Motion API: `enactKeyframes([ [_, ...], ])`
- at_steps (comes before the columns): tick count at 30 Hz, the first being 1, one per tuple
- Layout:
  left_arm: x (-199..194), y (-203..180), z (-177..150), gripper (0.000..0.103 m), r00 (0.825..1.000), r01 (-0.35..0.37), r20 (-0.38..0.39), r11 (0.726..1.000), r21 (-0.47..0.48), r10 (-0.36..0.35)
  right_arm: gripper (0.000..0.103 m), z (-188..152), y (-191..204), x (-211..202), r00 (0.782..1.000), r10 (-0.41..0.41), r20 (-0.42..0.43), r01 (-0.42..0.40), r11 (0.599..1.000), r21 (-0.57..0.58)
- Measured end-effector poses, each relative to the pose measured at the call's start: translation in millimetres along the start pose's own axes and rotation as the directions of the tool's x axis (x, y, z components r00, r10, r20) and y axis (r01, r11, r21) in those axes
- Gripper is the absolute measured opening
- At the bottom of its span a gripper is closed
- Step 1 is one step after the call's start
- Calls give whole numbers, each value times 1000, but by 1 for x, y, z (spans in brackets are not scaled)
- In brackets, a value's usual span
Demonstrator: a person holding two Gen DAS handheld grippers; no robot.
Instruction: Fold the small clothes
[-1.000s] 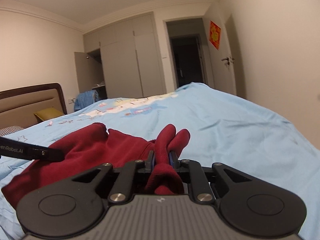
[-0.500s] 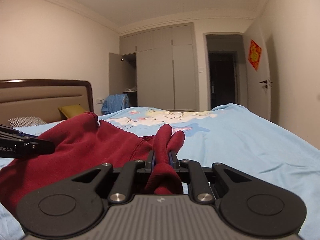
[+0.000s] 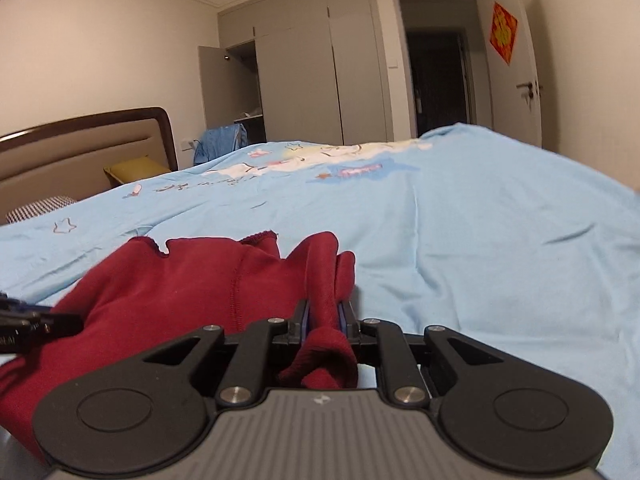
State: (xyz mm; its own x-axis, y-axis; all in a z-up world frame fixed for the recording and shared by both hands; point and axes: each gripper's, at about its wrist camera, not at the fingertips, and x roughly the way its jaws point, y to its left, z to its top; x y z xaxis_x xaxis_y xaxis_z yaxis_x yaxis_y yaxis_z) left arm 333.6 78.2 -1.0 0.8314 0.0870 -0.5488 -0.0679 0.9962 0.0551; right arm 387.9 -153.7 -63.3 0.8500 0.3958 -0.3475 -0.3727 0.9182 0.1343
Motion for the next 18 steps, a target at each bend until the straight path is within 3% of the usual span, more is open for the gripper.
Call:
enactKeyframes([
  [14,8,2,4,28,1000,-11,-17,1000,-10,11,22,-2,2,5,1000,-9,-18,9,1000,5],
  [17,4,2,6,38,1000,-24,-17,1000,-11,24,38,0,3,-1,1000,-11,-8,11,1000,13],
  [18,0,0,8,45,999,-29,-16,1000,-11,29,45,0,3,-4,1000,-8,-2,8,1000,9],
])
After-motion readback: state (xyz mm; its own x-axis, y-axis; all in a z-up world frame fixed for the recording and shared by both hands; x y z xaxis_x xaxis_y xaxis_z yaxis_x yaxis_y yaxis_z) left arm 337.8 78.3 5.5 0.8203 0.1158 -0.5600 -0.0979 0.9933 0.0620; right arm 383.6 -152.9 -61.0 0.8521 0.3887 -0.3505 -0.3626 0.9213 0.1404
